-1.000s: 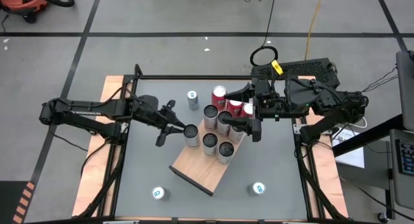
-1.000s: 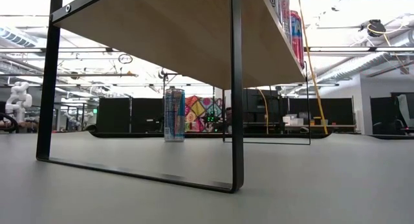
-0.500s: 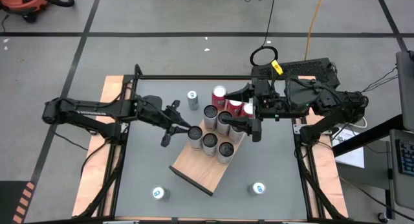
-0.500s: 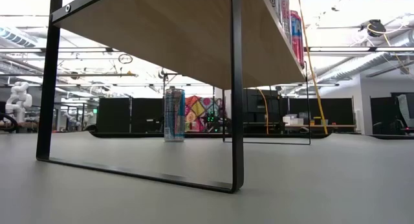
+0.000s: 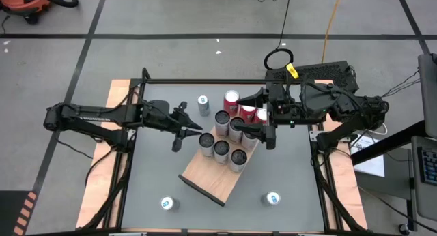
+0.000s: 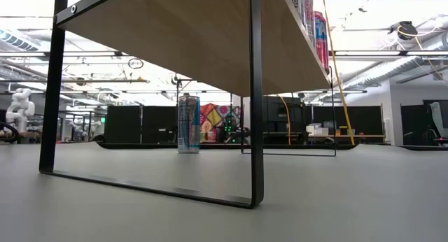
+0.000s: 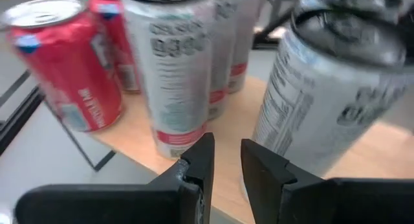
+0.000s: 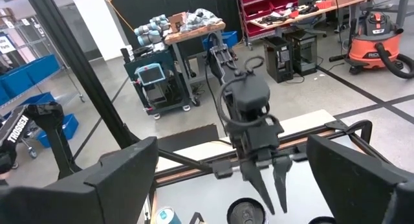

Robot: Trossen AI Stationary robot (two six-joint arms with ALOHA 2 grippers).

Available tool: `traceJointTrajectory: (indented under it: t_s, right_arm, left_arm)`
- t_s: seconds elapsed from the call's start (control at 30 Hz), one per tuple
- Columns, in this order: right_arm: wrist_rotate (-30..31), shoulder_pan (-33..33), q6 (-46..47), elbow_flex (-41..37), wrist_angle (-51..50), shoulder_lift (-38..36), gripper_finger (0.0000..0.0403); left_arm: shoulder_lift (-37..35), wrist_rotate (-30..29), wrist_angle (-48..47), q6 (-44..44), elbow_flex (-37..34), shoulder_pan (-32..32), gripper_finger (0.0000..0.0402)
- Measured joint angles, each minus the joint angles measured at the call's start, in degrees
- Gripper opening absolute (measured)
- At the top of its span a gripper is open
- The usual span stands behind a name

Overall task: Place canned beverage on shelf
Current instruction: Put the blue soda can on the shelf

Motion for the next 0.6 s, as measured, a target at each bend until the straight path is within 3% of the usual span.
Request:
traceJointTrajectory:
  t_s: [0.17, 0.37, 0.6]
  right_arm:
    - [-0.02, 0.00, 1.41, 0.00, -0.70, -0.02, 0.0368]
    - [-0.30, 1.47, 5.63, 0.01, -4.65, -0.02, 0.0364]
    - [-0.43, 8.49, 17.06, 0.00, -17.52, 1.20, 0.0303]
  left_arm:
    - [-2.37, -4.10, -3.39, -9.92, 1.45, 0.04, 0.0079]
    - [-3.52, -1.83, -5.59, -14.96, 1.45, 0.00, 0.0079]
    - [-3.93, 2.22, -8.29, -20.84, 1.45, -0.47, 0.0079]
